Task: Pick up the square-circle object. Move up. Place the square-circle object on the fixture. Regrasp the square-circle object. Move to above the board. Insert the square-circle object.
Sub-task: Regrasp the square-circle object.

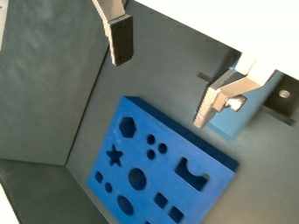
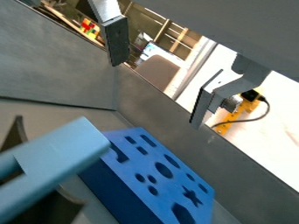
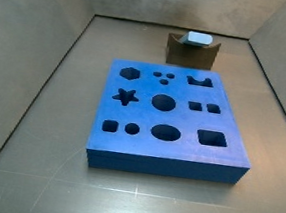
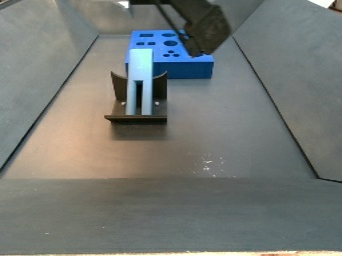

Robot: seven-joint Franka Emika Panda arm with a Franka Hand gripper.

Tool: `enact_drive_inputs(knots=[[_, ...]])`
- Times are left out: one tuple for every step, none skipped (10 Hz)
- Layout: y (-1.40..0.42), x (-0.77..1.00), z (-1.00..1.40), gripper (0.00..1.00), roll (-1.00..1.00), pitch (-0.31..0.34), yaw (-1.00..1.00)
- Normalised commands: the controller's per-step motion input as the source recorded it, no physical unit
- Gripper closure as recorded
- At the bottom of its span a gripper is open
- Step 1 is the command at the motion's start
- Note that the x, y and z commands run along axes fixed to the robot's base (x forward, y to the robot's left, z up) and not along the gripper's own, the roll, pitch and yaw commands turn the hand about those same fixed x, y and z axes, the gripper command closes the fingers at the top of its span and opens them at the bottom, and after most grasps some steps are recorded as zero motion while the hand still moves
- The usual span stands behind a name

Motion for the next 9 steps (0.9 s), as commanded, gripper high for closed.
enact_drive_inputs(knots=[[-0.01, -1.00, 0.02, 0.00, 0.01, -0.122, 0.03], [-0.01, -1.00, 0.02, 0.00, 0.01, -0.133, 0.04], [-0.01, -0.82, 0.01, 0.00, 0.02, -0.144, 0.06], [-0.02, -0.70, 0.01, 0.00, 0.02, -0.152, 0.06], [-0.37, -0.37, -1.00, 0.00, 1.00, -0.049, -0.95], [-0.38, -0.27, -1.00, 0.00, 1.00, -0.056, -0.94], [-0.38, -0.19, -1.00, 0.00, 1.00, -0.072, -0.94], [-0.23, -0.07, -0.79, 0.00, 1.00, -0.112, -0.96], [-0.17, -0.05, -0.67, 0.00, 1.00, -0.126, -0.97]])
